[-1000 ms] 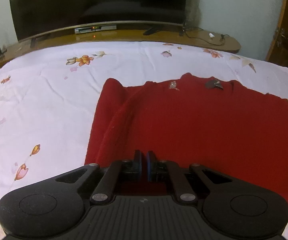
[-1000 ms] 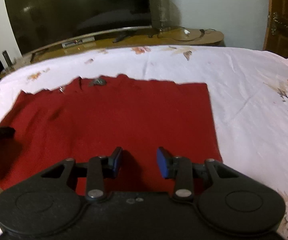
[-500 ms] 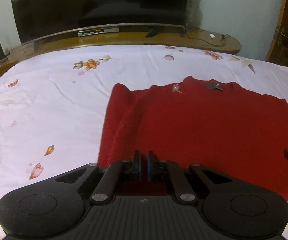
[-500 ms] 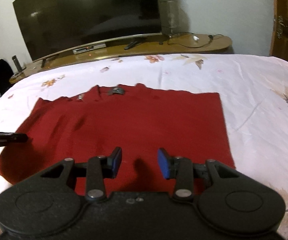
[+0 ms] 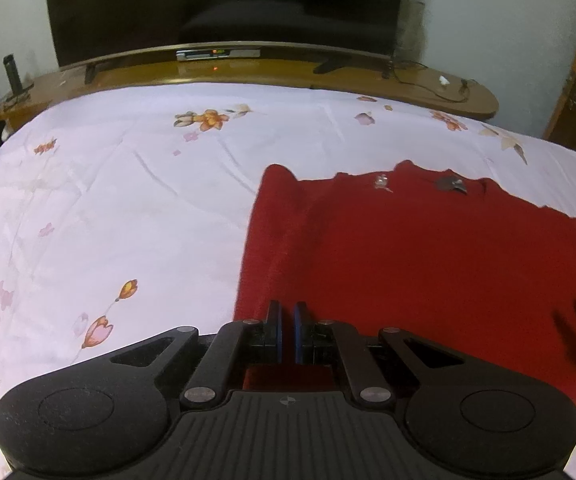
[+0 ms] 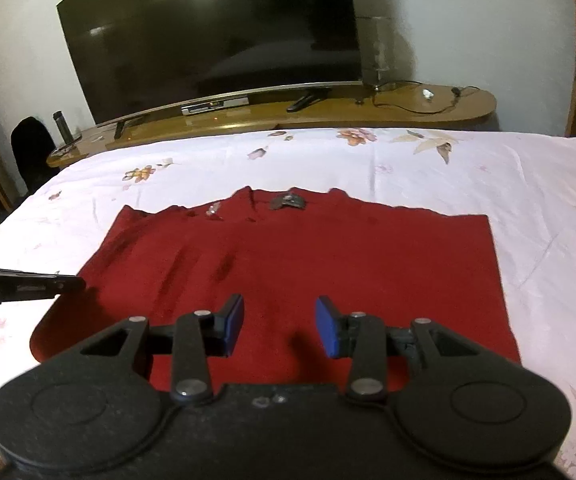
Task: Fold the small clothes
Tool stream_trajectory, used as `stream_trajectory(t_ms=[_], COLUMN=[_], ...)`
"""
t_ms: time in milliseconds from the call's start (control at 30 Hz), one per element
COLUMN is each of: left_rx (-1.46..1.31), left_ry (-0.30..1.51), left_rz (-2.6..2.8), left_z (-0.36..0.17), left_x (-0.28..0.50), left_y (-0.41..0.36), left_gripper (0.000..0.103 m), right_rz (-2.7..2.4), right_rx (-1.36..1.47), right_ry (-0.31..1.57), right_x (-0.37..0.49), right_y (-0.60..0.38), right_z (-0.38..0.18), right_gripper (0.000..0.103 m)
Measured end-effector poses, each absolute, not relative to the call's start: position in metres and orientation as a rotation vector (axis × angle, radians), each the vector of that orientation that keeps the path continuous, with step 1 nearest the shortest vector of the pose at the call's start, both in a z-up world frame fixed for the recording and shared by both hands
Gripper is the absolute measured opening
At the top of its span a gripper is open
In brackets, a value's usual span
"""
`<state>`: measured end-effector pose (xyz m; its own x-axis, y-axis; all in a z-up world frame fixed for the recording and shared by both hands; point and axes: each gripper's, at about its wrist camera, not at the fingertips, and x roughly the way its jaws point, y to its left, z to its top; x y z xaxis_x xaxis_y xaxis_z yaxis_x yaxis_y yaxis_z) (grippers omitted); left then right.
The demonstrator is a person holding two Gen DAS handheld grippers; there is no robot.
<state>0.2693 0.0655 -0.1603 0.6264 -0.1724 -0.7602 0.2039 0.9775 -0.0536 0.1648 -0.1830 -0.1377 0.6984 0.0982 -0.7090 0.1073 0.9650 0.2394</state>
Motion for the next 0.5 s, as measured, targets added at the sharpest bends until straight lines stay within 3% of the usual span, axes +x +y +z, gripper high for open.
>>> stream_trajectory(t_ms=[133,500], left_rx=[0.005,-0.089], left_ry=[0.885,0.935], left_rz=[-0.207,-0.217], left_z=[-0.164,-0.179], left_x=[0.276,0.294], left_y=[0.073,0.093], left_gripper=[0.005,0.005], right_rz=[0.004,0.054], right_rx=[0.266,0.259], right_ry=[0.798,0.818], right_x=[0.173,0.195], right_y=[-0.176,-0.157], right_z=[-0.139,-0.151], right_gripper=[0.05,0.05])
